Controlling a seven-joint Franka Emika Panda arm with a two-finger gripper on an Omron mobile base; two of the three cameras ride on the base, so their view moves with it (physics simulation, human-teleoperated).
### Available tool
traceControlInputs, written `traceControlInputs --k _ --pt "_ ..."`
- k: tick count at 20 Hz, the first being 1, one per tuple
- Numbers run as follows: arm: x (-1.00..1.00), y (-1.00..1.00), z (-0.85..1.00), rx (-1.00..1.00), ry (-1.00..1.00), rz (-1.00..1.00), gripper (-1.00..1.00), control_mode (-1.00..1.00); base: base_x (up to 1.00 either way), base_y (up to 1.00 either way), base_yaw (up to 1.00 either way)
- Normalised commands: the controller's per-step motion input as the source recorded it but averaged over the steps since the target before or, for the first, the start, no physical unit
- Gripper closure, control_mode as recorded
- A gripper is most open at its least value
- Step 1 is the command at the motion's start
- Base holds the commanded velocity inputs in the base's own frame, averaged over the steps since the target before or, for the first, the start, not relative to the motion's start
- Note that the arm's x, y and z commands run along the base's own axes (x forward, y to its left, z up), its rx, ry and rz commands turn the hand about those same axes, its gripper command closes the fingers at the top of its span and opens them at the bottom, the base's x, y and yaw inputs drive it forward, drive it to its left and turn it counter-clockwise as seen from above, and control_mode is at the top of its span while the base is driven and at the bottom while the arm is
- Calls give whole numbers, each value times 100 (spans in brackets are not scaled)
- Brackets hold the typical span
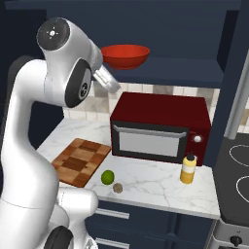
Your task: Open the cabinet. Place the bowl and condiment on the counter. Then place the lime and garlic on the cutting board.
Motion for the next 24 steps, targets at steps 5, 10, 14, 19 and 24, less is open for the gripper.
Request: traceControlInputs --k 5,10,14,19,24 --pt "32 0 0 0 -1 0 -100 -100 0 0 0" --pt "29 0 5 0 3 2 -100 -100 0 0 0" --pt "23 -7 21 1 6 4 -100 -100 0 0 0" --pt "20 -23 21 4 2 7 -100 -100 0 0 0" --pt "30 -19 0 4 0 9 -100 -100 0 0 0"
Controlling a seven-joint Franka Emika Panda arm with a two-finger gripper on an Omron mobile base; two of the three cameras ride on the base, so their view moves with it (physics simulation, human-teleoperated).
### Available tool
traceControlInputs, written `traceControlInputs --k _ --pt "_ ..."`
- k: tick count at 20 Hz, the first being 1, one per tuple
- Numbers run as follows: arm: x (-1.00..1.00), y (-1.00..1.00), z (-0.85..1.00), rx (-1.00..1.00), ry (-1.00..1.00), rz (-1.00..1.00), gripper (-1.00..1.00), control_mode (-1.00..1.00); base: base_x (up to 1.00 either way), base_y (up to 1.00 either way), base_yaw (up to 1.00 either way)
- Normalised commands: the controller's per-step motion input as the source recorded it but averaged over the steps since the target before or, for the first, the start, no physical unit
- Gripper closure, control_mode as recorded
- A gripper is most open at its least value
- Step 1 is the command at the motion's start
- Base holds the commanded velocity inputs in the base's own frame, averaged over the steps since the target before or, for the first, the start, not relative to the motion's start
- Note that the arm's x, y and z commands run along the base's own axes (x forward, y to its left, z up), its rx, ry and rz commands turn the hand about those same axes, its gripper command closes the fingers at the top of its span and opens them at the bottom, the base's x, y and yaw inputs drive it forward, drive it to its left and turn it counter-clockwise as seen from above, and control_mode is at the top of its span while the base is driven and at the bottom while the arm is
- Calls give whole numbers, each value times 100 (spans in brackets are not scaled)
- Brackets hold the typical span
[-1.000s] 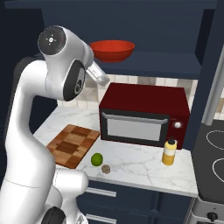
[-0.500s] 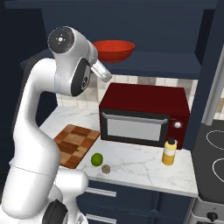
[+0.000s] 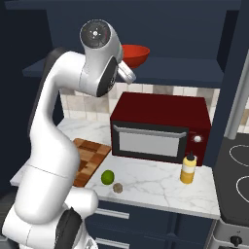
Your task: Open the cabinet. Place the bowl and condiment on the counter. Then place the lime and garlic on the cutting board.
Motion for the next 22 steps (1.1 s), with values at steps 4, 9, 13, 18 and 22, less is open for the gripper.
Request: traceControlInputs --k 4,9,13,18,22 --pt "38 -1 -1 0 2 6 -100 -100 0 0 0" --pt "40 0 -11 0 4 5 -100 -100 0 0 0" --pt "35 0 -16 0 5 5 -100 -100 0 0 0" --pt "31 -4 -3 0 0 4 -100 -100 0 0 0" --pt "28 -6 0 0 0 2 -100 -100 0 0 0"
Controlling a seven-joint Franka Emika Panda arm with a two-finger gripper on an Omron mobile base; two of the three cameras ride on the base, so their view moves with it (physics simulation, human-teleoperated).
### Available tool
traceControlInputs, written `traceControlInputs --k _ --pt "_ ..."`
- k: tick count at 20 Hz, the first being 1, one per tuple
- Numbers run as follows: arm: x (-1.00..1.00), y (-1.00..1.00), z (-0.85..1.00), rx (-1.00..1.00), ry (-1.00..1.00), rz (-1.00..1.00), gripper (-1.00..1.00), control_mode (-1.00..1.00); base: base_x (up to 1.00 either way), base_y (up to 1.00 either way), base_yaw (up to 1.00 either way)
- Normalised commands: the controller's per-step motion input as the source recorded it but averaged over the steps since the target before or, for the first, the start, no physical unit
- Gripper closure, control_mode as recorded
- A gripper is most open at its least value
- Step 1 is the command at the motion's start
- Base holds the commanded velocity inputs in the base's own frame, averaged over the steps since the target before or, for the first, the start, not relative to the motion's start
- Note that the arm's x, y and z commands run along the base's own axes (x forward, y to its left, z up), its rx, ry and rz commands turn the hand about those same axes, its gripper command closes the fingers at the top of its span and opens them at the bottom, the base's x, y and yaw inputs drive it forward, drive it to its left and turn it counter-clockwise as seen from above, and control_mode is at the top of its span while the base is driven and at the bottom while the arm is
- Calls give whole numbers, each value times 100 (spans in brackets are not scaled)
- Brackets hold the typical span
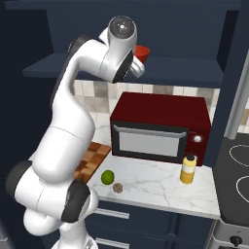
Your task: Open the cabinet. Place the bowl and condiment on the counter. Then place the lime and garlic on the cutting board.
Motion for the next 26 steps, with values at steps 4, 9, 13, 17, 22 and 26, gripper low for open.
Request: traceControlInputs --k 4,9,13,17,22,26 --pt "24 -9 -11 0 0 1 -100 -100 0 0 0" --pt "24 -8 -4 0 0 0 -100 -100 0 0 0" --pt "25 -2 0 1 0 0 -100 -100 0 0 0" --pt "22 0 0 0 0 0 -100 -100 0 0 0" --pt "19 0 -3 0 0 0 -100 -100 0 0 0" --pt "22 0 -9 0 1 0 -100 -100 0 0 0"
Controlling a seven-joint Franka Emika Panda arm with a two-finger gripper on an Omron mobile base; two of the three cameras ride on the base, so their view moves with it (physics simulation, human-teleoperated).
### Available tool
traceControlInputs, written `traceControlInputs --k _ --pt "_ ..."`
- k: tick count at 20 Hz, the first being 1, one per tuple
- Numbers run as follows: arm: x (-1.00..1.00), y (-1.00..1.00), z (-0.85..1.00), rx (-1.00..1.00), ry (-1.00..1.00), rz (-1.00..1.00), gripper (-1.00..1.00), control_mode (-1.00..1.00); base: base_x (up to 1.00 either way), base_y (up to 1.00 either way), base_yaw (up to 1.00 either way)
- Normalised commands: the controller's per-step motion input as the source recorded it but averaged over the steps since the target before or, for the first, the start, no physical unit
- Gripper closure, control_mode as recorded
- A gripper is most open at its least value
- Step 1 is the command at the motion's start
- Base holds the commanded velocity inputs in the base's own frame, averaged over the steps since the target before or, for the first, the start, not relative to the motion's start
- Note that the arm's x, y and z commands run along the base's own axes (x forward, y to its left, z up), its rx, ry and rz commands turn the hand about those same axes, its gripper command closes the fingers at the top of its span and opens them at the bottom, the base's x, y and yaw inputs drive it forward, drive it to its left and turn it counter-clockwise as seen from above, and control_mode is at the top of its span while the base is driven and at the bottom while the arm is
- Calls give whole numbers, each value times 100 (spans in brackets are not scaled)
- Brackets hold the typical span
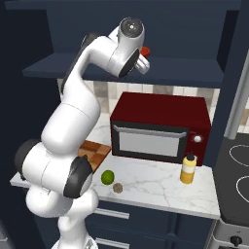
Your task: Open the cabinet. Place the bowl and condiment on the counter. Then place the lime and garlic on the cutting board.
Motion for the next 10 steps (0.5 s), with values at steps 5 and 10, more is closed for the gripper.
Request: traceControlInputs --k 5,10 --pt "26 0 -12 0 2 0 -100 -100 0 0 0" --pt "24 0 -10 0 1 0 -100 -100 0 0 0"
